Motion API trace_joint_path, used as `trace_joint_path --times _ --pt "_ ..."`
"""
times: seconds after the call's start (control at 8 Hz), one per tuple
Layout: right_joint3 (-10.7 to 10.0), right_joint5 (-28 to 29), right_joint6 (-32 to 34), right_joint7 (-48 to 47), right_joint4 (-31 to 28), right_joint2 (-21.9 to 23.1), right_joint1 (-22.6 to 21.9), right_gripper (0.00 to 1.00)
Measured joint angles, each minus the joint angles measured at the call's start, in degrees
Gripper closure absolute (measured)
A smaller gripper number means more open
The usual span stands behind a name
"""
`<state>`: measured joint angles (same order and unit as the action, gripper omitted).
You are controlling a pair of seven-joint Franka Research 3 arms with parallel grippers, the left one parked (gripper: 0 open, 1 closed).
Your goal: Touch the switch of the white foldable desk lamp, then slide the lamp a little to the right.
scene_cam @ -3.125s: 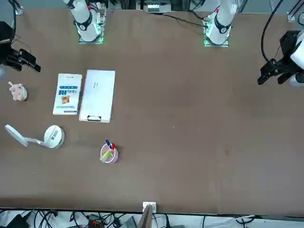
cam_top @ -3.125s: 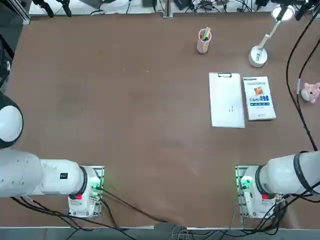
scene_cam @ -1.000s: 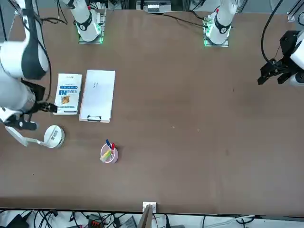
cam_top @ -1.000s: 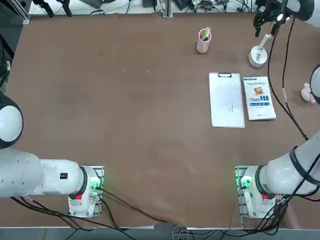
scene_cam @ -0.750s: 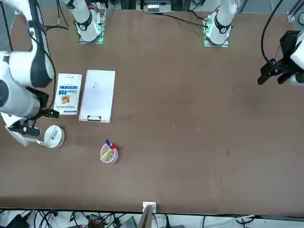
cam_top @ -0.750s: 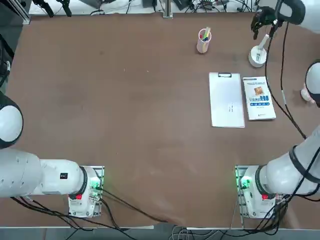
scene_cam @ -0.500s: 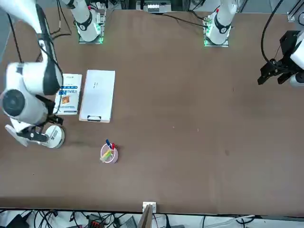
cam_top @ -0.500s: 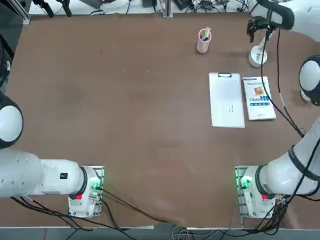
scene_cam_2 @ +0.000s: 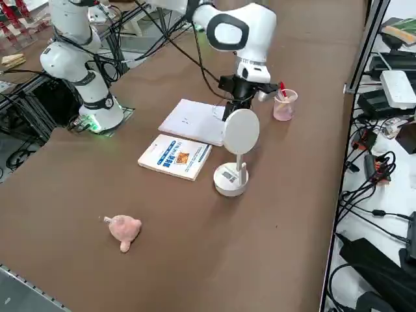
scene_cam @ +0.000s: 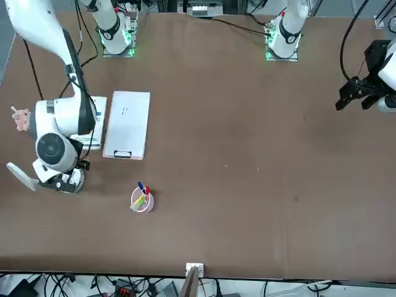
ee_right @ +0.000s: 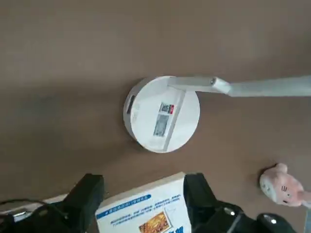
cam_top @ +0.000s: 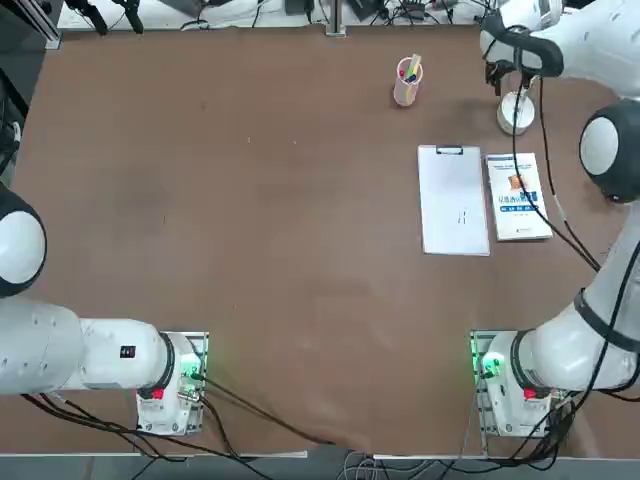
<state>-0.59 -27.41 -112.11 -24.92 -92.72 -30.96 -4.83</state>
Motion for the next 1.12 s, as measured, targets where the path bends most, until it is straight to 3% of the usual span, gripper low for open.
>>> trace_joint_path --times 1.12 --pt "-0.3 -7.7 -10.1 -7.7 -0.1 -7.7 0.0 0.00"
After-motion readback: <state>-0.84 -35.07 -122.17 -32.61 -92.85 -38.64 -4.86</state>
